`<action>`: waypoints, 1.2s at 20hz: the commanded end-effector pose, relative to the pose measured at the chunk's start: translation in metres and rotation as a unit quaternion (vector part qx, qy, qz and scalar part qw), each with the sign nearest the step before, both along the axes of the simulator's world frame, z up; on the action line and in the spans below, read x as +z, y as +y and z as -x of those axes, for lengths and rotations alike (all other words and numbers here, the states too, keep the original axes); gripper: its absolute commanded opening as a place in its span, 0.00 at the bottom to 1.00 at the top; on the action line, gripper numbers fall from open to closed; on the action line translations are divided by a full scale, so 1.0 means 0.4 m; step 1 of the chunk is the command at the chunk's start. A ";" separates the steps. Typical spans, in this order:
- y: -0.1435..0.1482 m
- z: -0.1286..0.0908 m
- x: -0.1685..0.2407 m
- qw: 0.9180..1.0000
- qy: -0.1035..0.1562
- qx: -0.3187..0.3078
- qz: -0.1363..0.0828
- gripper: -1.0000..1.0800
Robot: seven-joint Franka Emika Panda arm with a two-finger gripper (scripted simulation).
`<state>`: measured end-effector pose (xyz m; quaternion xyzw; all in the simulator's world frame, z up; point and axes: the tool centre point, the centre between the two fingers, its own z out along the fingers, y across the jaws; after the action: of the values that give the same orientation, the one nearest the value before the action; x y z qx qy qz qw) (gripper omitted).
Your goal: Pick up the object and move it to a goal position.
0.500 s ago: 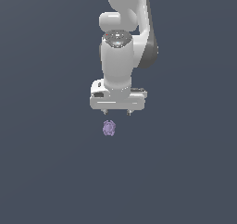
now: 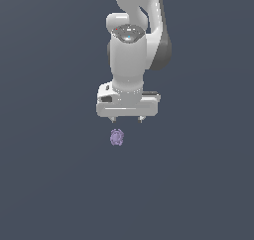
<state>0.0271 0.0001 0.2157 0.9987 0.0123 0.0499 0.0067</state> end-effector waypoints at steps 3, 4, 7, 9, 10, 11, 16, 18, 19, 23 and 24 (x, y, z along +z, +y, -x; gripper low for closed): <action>0.001 -0.005 0.006 1.000 -0.003 0.004 0.001 0.96; 0.002 -0.004 0.008 1.000 -0.003 0.004 0.001 0.96; 0.003 -0.004 0.009 1.000 -0.004 0.005 0.001 0.96; -0.002 -0.004 -0.002 1.000 -0.002 0.003 0.001 0.96; -0.005 -0.003 -0.011 1.000 -0.001 0.001 0.000 0.96; -0.009 -0.002 -0.022 1.000 0.001 -0.001 0.000 0.96; -0.043 0.011 -0.108 1.000 0.015 -0.017 -0.003 0.96; -0.062 0.021 -0.157 0.999 0.023 -0.026 -0.005 0.96; -0.072 0.027 -0.182 0.999 0.028 -0.031 -0.006 0.96; -0.103 0.048 -0.261 0.998 0.041 -0.047 -0.008 0.96; -0.109 0.053 -0.275 0.998 0.043 -0.050 -0.008 0.96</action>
<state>0.0087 -0.0397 0.1153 0.9994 -0.0325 0.0102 0.0009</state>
